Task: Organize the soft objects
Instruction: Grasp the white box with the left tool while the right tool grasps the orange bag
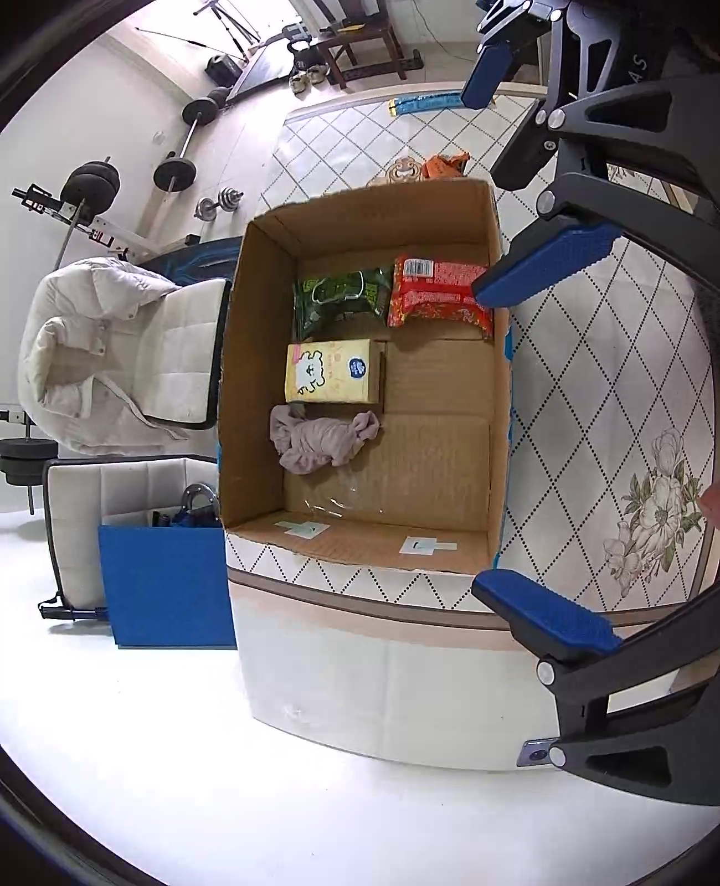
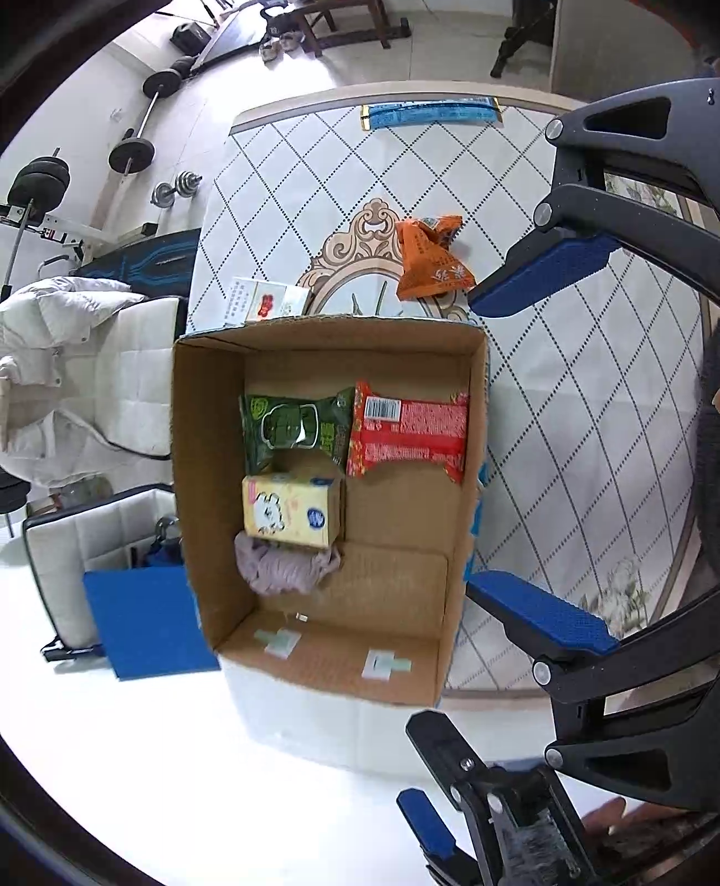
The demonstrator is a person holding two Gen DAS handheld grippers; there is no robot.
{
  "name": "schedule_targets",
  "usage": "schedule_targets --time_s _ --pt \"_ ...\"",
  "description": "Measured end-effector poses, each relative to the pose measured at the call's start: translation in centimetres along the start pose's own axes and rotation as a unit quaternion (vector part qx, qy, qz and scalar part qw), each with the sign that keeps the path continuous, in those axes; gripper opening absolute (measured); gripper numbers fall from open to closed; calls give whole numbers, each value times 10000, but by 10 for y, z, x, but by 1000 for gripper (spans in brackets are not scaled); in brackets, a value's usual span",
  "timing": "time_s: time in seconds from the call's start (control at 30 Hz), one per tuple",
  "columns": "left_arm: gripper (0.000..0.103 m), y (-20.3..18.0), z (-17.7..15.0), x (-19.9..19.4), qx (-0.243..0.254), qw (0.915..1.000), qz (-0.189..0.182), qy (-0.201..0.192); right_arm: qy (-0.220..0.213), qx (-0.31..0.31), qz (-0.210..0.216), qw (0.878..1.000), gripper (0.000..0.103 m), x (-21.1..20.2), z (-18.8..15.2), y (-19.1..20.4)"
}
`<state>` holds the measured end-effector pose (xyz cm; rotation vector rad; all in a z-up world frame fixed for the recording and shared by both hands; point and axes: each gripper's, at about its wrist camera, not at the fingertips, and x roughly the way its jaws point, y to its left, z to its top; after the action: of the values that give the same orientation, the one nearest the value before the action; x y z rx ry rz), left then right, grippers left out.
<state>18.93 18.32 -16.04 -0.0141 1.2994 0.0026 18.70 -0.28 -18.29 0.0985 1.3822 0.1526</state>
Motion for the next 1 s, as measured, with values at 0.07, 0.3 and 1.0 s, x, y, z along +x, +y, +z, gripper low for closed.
schedule_targets --time_s 0.07,0.3,1.0 --pt "97 -2 0 -4 -36 10000 35 -25 10 89 98 9999 95 -3 -1 -5" --pt "97 -34 14 -1 240 9946 959 -319 207 1857 706 9798 95 15 -1 -111" --pt "97 -191 120 84 792 9955 1 517 1519 3574 946 9167 38 181 3 -259"
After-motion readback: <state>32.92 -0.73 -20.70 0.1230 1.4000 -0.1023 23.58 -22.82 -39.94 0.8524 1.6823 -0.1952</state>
